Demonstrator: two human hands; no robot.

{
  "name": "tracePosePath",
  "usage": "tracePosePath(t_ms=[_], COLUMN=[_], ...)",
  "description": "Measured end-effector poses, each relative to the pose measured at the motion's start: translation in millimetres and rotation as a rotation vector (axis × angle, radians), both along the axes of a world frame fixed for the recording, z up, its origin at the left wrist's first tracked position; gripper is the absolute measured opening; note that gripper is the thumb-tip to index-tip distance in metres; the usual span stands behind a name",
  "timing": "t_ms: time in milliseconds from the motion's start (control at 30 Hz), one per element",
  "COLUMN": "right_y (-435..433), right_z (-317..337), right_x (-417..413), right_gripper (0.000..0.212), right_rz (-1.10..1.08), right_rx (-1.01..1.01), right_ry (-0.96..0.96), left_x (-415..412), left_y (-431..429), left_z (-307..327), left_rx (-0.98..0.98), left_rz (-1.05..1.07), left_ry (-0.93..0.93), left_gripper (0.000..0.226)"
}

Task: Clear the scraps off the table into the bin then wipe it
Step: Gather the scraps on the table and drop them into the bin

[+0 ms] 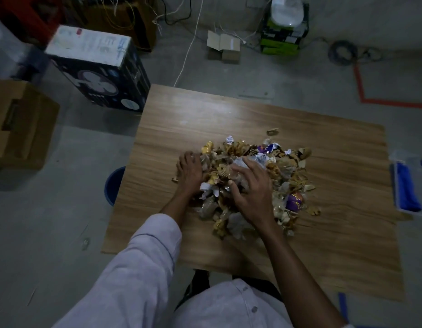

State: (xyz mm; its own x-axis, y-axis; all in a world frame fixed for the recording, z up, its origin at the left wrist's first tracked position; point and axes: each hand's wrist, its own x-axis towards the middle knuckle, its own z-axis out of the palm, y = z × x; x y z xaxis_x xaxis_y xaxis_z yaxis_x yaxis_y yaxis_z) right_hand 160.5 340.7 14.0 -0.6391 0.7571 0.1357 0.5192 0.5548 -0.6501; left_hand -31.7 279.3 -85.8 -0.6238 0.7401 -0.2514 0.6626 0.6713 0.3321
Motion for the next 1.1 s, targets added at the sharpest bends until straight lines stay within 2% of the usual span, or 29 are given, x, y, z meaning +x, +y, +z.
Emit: tracePosePath(t_ms=[100,200,300,367,433,500,633,833,967,1100], right_y=[3,8,16,22,27,30,33,19,27,61], right_z=[0,3,8,10,11,9,-2,-16,-12,-14], right_x=[10,21,33,40,47,54,67,80,89,100], right_gripper=[0.03,0.025,0.022,0.021,0.021,0.022,0.023,0.028,0.033,0.046], right_rz=[-0.037,-0.073,-0.163,-0.222,-0.278,-0.342,-0.392,-0.406,-0.479,-0.581], right_rx=[0.001,0.008,0.019,0.03,0.02,0.0,0.005,-0.105,-0.16,-0.131], right_ry=[0.054,0.119,0.162,0.184,0.188,0.189,0.181,0.132,0.168,0.186], left_x=[-1,7,32,57,86,105,121,121,120,121], left_y=[1,-1,-3,-2,3,5,9,16,20,26], left_z=[2,20,44,66,94,104,89,70,86,111], left_rx=[0.107,0.348,0.5,0.606,0.578,0.523,0.477,0.344,0.404,0.496], left_rz=[0.051,0.043,-0.085,-0.131,-0.157,-0.197,-0.231,-0.261,-0.226,-0.185], left_ry=[-0.022,-0.02,-0.007,-0.08,-0.261,-0.337,-0.317,-0.256,-0.144,-0.138], left_gripper=[0.056,0.05,0.069,0.051,0.058,0.075,0.094,0.103,0.109,0.106])
